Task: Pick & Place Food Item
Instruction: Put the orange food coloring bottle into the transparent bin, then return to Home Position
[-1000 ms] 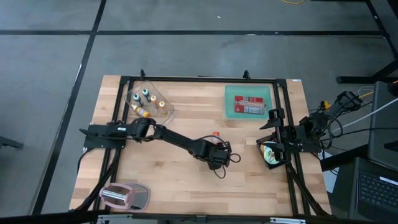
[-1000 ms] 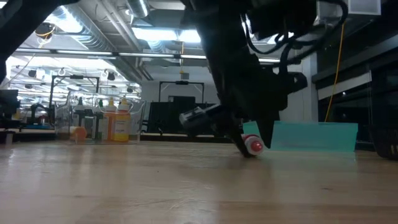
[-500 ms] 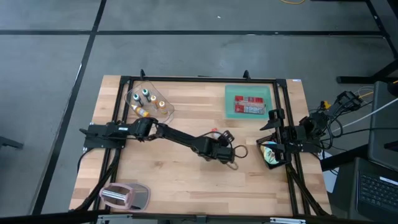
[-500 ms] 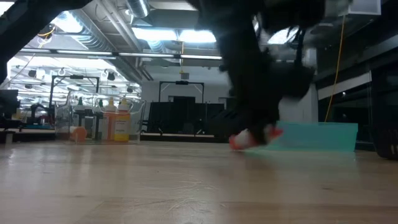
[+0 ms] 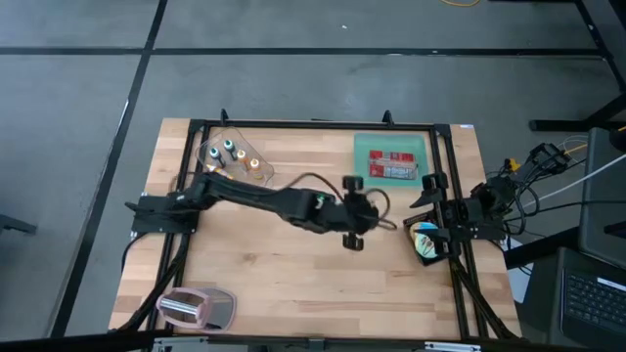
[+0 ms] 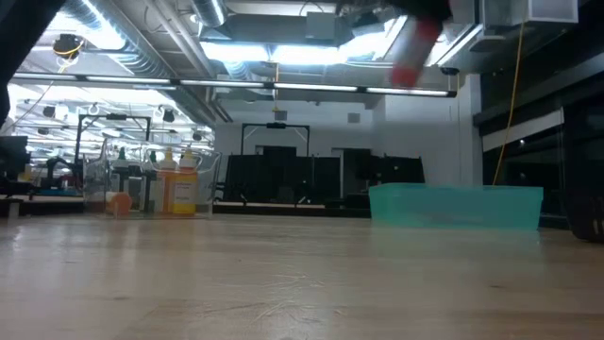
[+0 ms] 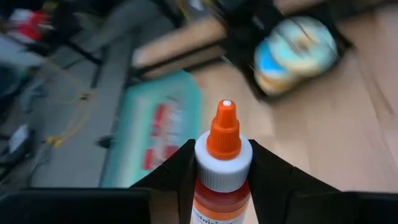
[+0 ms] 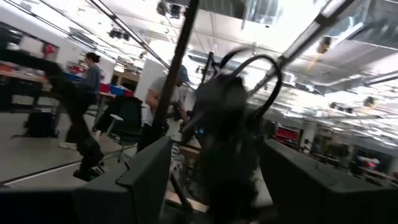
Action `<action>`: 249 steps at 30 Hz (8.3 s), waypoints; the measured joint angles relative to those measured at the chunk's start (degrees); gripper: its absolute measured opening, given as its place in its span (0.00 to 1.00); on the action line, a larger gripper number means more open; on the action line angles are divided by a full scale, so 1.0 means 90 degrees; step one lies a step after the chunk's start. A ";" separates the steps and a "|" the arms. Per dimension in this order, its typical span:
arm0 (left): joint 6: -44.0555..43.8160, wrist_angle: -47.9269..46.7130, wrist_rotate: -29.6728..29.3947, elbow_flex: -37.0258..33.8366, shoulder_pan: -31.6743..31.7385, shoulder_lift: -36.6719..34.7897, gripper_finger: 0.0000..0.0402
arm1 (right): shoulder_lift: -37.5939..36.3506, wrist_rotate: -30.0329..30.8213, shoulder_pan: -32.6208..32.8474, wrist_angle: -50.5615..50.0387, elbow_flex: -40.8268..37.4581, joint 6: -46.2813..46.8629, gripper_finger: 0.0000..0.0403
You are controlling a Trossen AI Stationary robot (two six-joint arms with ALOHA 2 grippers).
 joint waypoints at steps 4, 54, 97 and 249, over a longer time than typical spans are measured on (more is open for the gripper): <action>-0.0146 0.0374 -0.1026 -0.0061 -0.0224 -0.0540 0.27 | -0.0001 -0.0192 0.0002 0.0030 0.0000 0.0025 0.60; -0.7633 0.0150 -0.4146 -1.0773 -0.0975 -0.8239 0.27 | 0.0000 0.0096 -0.0003 -0.0113 0.0000 0.0031 0.60; -0.8081 0.1963 -0.3868 -1.2407 -0.0913 -0.8040 0.55 | -0.0002 0.0067 -0.0071 -0.0065 0.0000 -0.0075 0.60; -0.1296 0.4973 0.5186 -1.3988 0.1399 -1.3902 0.35 | -0.3275 -0.3289 0.1403 -0.3061 -0.2494 0.2957 0.53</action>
